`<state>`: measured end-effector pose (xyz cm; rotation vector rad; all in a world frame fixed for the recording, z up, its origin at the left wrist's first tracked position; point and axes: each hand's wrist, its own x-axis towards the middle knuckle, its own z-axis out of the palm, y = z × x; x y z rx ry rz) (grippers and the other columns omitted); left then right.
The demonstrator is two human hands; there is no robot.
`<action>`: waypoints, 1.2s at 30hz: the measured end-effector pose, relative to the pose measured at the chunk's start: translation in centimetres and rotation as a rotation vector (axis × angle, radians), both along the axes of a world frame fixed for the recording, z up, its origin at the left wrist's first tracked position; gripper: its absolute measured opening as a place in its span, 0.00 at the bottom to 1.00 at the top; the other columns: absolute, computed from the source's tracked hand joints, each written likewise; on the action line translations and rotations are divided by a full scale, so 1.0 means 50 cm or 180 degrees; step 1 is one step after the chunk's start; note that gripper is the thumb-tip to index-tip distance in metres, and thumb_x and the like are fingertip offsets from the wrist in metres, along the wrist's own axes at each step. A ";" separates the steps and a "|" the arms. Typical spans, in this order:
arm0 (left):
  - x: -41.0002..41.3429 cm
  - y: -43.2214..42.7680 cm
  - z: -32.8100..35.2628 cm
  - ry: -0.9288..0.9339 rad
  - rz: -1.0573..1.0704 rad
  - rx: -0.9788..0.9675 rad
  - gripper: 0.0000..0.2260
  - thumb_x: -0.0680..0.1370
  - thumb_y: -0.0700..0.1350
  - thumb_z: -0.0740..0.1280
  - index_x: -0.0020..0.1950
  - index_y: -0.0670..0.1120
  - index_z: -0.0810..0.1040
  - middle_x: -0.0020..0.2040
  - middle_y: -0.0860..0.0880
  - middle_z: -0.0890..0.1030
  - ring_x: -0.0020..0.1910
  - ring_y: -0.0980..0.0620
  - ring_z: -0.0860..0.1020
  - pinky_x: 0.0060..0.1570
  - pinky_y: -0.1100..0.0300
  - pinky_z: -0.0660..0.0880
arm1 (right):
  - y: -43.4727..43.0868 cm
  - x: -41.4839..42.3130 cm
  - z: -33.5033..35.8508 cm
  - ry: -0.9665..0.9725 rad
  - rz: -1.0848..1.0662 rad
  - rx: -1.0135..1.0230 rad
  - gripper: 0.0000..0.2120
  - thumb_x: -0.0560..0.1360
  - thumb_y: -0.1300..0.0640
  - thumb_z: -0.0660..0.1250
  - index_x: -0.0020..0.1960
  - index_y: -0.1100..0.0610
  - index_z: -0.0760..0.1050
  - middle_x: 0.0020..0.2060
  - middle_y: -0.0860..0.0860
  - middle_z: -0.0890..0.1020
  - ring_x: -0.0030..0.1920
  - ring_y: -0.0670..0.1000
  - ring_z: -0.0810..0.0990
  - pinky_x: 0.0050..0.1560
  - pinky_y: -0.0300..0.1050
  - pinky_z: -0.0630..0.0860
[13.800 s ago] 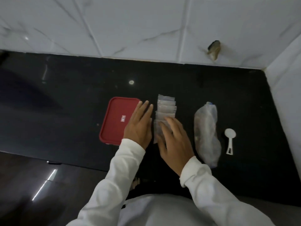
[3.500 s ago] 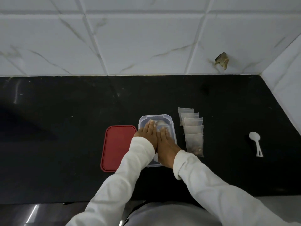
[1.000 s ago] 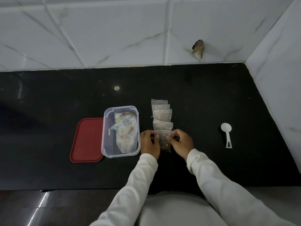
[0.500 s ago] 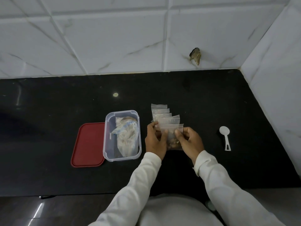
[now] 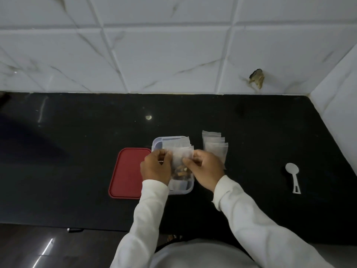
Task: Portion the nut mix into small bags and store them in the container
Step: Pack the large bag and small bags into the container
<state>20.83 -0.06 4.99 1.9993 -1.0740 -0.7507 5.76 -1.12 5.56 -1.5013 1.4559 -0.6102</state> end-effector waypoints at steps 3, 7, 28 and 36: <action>0.042 0.000 -0.016 -0.0669 -0.0280 0.0462 0.06 0.78 0.48 0.69 0.47 0.48 0.83 0.42 0.49 0.84 0.43 0.46 0.82 0.48 0.53 0.80 | -0.003 0.044 -0.029 0.0636 0.0113 -0.0016 0.10 0.77 0.47 0.66 0.54 0.51 0.77 0.49 0.46 0.83 0.52 0.47 0.81 0.53 0.44 0.79; 0.064 -0.007 -0.023 -0.1089 -0.0613 0.0923 0.08 0.79 0.49 0.66 0.48 0.47 0.83 0.44 0.45 0.83 0.44 0.42 0.81 0.43 0.54 0.77 | -0.003 0.085 -0.048 0.1549 0.0199 -0.0031 0.15 0.77 0.48 0.65 0.61 0.53 0.72 0.53 0.53 0.80 0.54 0.55 0.79 0.54 0.50 0.79; 0.054 0.041 -0.017 -0.2866 -0.3510 0.1506 0.25 0.84 0.44 0.53 0.79 0.39 0.50 0.80 0.40 0.54 0.79 0.43 0.51 0.76 0.47 0.43 | 0.026 0.117 -0.065 0.2346 0.1565 -0.0151 0.25 0.79 0.56 0.63 0.75 0.58 0.63 0.75 0.55 0.61 0.74 0.52 0.63 0.70 0.48 0.66; 0.054 -0.012 -0.013 -0.3260 -0.4004 0.2073 0.34 0.81 0.62 0.52 0.80 0.51 0.41 0.81 0.50 0.53 0.80 0.50 0.49 0.69 0.35 0.27 | -0.020 0.147 -0.076 0.2724 0.2004 0.0727 0.26 0.78 0.49 0.64 0.74 0.56 0.64 0.70 0.54 0.71 0.67 0.57 0.72 0.66 0.52 0.71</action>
